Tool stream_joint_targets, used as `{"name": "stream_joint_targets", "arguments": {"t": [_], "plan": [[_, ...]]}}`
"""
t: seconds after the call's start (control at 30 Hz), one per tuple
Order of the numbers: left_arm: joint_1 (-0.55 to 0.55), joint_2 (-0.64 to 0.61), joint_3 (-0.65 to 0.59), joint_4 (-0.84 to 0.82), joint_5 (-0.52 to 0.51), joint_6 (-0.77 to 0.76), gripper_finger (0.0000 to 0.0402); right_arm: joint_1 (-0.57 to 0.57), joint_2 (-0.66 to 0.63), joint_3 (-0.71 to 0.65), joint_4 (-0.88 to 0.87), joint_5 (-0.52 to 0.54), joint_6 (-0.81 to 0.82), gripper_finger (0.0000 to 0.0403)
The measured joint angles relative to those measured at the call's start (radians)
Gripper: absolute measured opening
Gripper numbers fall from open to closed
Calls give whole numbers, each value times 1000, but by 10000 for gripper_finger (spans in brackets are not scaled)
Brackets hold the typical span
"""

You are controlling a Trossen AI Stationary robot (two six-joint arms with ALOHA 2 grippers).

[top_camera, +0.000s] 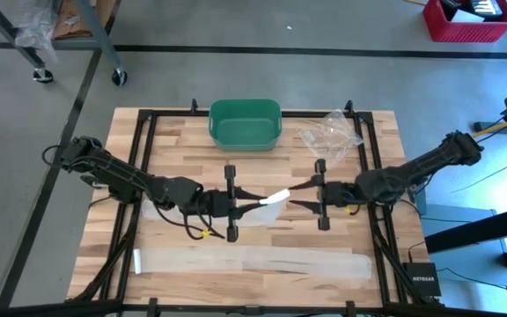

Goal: Roll bandage
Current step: Roll the top white bandage

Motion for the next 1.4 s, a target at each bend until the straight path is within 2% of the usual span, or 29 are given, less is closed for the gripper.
{"name": "stream_joint_targets", "arguments": {"t": [0.27,0.4,0.57,0.7,0.8,0.93,1.17,1.23,1.4], "plan": [[0,0,0,-4,0,-6,25,-63,90,0,96,-164,13,148],[0,0,0,-7,-1,-15,25,-63,96,0,118,-154,9,113],[-19,-5,0,-5,-35,10,26,-47,52,0,62,-134,-37,13],[-52,-41,0,4,-80,53,31,-19,14,1,-17,-21,-50,10],[-53,-42,1,4,-81,56,29,-19,15,1,18,-17,-23,5],[-32,-32,1,-5,-82,36,27,-23,27,3,24,-35,30,35],[-15,-30,1,-84,-79,-17,33,-9,-5,143,-221,-46,47,148],[-15,-29,1,-89,-51,-16,31,-9,-6,168,-259,-26,37,174],[-23,-21,1,-110,-3,-11,28,-10,21,169,-247,-79,-35,204]]}}
